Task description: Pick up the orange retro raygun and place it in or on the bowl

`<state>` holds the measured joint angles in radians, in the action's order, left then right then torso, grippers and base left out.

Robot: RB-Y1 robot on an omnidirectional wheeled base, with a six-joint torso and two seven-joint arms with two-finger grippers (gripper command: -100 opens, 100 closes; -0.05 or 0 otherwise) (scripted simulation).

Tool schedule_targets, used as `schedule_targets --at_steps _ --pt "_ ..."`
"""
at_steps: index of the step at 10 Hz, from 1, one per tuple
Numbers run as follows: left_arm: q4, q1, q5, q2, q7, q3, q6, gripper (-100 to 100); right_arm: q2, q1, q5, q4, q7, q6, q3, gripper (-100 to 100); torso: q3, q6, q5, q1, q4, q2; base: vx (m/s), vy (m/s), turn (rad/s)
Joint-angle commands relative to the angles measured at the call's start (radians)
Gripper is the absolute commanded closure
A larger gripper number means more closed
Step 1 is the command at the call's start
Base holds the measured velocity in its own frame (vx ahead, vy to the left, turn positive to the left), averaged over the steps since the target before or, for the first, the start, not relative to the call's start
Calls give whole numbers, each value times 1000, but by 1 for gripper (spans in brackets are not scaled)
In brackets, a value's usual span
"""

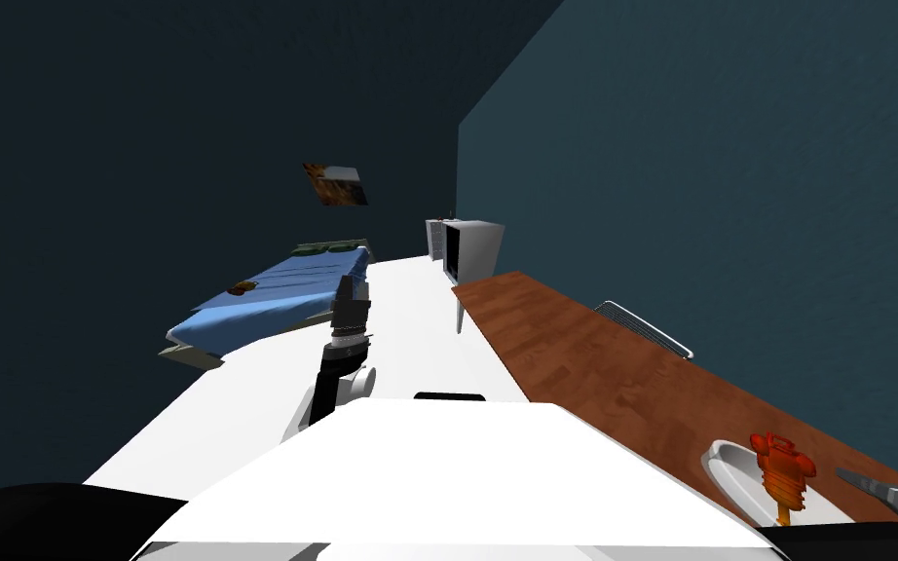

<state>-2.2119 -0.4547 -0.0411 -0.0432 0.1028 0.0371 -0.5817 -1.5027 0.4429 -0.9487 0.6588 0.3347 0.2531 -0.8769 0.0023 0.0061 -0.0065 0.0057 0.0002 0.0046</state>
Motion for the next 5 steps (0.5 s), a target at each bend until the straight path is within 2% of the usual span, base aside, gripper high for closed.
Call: schedule_targets --at_steps 1,5 --pt "0 0 0 0 0 0 0 0 0 0 0 0 0 0 0 0 0 0 0 0 0 0 0 0 0" --pt "0 0 0 0 0 0 0 0 0 0 0 0 0 0 0 0 0 0 0 0 0 0 0 0 0"
